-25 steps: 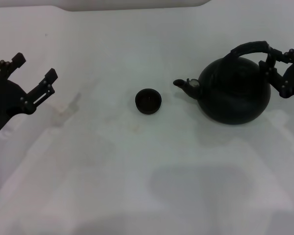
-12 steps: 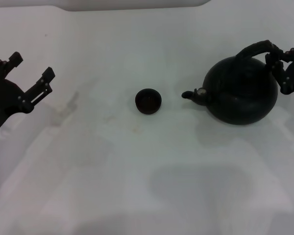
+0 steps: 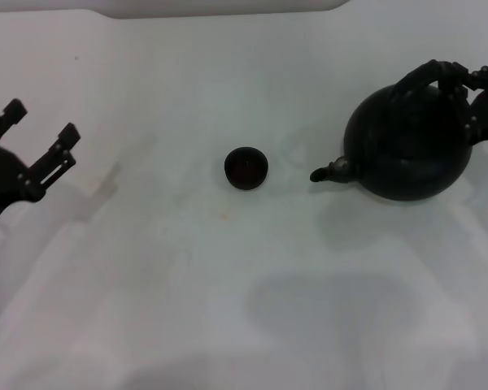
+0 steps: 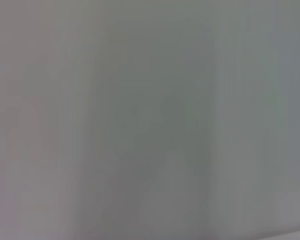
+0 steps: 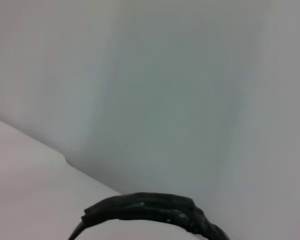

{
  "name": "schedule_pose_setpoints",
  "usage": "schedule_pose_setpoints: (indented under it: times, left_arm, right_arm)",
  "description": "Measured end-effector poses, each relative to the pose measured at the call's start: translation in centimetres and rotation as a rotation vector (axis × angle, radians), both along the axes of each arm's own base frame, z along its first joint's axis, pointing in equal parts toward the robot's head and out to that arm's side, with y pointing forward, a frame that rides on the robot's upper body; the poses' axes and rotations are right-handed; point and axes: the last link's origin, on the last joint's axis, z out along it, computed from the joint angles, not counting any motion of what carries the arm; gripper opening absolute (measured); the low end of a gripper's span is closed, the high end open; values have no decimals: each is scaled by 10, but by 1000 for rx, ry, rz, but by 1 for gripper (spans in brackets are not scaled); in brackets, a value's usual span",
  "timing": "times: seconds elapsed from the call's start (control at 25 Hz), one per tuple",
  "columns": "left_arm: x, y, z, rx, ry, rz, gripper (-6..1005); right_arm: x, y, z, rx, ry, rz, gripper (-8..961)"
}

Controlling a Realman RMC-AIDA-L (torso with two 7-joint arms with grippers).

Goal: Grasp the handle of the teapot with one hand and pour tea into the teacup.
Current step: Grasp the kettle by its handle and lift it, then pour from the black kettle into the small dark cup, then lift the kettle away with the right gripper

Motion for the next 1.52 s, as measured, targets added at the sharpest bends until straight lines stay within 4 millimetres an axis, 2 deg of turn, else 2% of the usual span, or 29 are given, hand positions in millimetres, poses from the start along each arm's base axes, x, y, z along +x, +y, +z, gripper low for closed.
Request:
schedule_pose_setpoints:
  times: [0.4, 0.56, 0.92, 1.52]
  left_arm:
    - [-32, -40, 1, 59, 12, 134, 848]
    - [-39, -48, -2, 61, 22, 169, 848]
    - [-42, -54, -7, 48, 13, 197, 847]
    - [-41, -52, -7, 46, 12, 190, 847]
  right_arm:
    - [-40, 5, -15, -20, -17, 85, 116]
    - [-53, 7, -22, -24, -35, 102, 116]
    - [-71, 13, -23, 18, -85, 109, 117]
    - [-85, 11, -33, 74, -198, 76, 116]
